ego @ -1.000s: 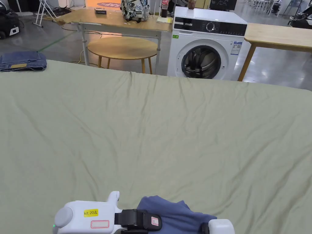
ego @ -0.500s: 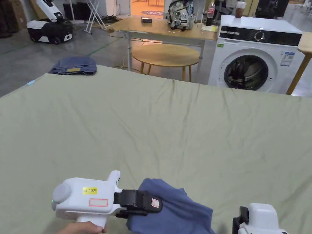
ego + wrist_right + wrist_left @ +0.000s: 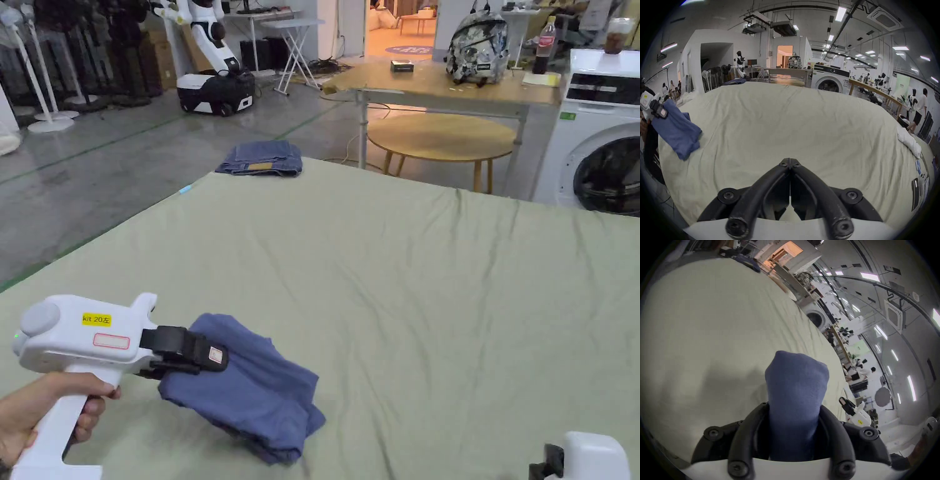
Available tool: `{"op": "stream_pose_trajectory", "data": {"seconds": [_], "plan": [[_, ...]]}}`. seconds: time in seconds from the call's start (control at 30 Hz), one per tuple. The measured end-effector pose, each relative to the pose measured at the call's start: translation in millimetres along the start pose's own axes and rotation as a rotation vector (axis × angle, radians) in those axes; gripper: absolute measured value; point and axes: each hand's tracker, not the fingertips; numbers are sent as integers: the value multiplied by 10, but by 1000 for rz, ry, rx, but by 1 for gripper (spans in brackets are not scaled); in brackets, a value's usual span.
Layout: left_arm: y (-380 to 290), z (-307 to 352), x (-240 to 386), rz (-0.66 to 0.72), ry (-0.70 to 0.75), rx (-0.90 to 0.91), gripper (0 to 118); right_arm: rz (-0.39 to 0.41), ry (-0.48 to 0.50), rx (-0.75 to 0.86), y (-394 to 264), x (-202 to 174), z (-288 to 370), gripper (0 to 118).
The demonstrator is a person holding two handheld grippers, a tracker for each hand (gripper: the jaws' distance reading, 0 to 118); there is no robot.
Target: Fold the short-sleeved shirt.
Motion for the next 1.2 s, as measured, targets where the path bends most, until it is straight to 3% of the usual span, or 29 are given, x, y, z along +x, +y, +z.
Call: {"op": "stream_pose_trajectory", "data": {"seconds": [0.27, 0.4, 0.53, 0.67, 0.73, 0.87, 0.93, 1.03, 1.1, 1.2], "plan": [[300, 770, -443, 98, 166, 135, 28, -11, 1, -12, 9, -21, -6, 0], [392, 786, -782, 123, 225, 115, 28, -10, -2, -21, 21, -37, -43, 0], [269, 691, -757, 193, 281, 129, 28, -46, 20, -24, 62, -39, -25, 0], [214, 662, -636, 204, 342, 125, 29, -19, 12, -15, 65, -62, -34, 0], [221, 703, -582, 192, 353, 124, 30, -21, 12, -17, 75, -58, -22, 0], [217, 707, -320, 108, 513, 114, 58, -28, 8, -15, 67, -30, -40, 0], [223, 717, -135, 42, 668, 116, 58, -31, 9, -15, 66, -18, -37, 0], [358, 864, -237, -50, 731, 211, 58, -29, 7, -10, 41, -2, -68, 0], [365, 832, -83, -111, 878, 254, 58, -35, 8, -7, 62, 14, -25, 0], [258, 767, 90, -171, 838, 250, 58, -33, 6, 3, 71, 23, -1, 0]]}}
